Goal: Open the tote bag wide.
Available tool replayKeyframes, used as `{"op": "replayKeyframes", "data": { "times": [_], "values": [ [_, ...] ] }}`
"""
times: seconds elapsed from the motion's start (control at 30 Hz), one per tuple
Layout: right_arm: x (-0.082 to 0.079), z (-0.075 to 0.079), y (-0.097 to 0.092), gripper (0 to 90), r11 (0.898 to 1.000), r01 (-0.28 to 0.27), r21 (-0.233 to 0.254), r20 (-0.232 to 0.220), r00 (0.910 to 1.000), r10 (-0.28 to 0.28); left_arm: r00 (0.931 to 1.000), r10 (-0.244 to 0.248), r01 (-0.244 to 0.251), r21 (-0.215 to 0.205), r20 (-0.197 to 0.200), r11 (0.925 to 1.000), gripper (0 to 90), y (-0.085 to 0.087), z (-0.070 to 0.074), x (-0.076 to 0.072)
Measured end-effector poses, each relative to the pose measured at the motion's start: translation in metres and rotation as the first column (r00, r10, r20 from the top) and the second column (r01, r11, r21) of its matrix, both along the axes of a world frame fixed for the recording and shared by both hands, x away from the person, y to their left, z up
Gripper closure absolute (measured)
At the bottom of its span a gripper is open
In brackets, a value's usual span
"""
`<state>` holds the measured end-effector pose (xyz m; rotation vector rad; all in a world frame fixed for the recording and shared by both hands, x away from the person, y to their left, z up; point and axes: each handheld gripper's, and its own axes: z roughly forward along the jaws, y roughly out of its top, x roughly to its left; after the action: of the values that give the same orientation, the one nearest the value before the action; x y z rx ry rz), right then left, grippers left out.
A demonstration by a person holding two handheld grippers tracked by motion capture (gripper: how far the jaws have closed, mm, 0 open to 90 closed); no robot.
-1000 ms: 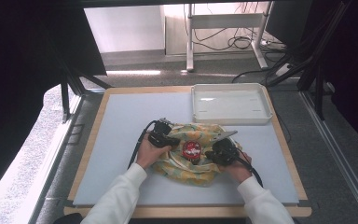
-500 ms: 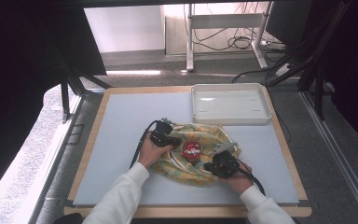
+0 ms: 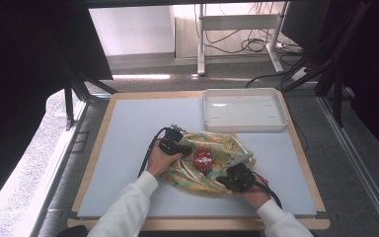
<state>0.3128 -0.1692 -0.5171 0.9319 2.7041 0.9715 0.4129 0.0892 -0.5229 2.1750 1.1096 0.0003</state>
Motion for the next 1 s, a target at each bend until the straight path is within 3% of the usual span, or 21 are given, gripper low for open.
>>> {"op": "replayKeyframes", "data": {
  "times": [0.13, 0.27, 0.37, 0.5, 0.73, 1.0],
  "values": [
    [0.0, 0.007, -0.003, 89.3, 1.0, 0.012, 0.022, 0.019, 0.9998, -0.012, 0.9997, -0.017, 0.017, -0.023, 0.018, 0.9996, 90.0, 0.002, 0.009, -0.006],
    [0.002, 0.016, -0.008, 89.2, 0.997, 0.029, 0.066, 0.047, 0.9984, -0.032, 0.9968, -0.063, 0.065, -0.032, 0.048, 0.9974, 90.0, 0.004, 0.023, -0.018],
    [0.004, 0.024, -0.009, 89.3, 0.994, 0.038, 0.098, 0.064, 0.9969, -0.044, 0.9955, -0.072, 0.076, -0.068, 0.062, 0.9948, 90.0, 0.01, 0.031, -0.028],
    [0.007, 0.036, -0.009, 89.2, 0.99, 0.047, 0.136, 0.084, 0.9947, -0.059, 0.993, -0.082, 0.089, -0.081, 0.084, 0.9927, 90.0, 0.016, 0.039, -0.04],
    [0.013, 0.055, -0.012, 89.2, 0.981, 0.064, 0.183, 0.12, 0.989, -0.087, 0.9897, -0.063, 0.078, -0.118, 0.128, 0.99, 90.0, 0.032, 0.047, -0.065],
    [0.017, 0.064, -0.013, 89.2, 0.97, 0.082, 0.23, 0.115, 0.9871, -0.111, 0.9873, -0.018, 0.042, -0.147, 0.158, 0.9883, 90.0, 0.052, 0.046, -0.094]
  ]
}}
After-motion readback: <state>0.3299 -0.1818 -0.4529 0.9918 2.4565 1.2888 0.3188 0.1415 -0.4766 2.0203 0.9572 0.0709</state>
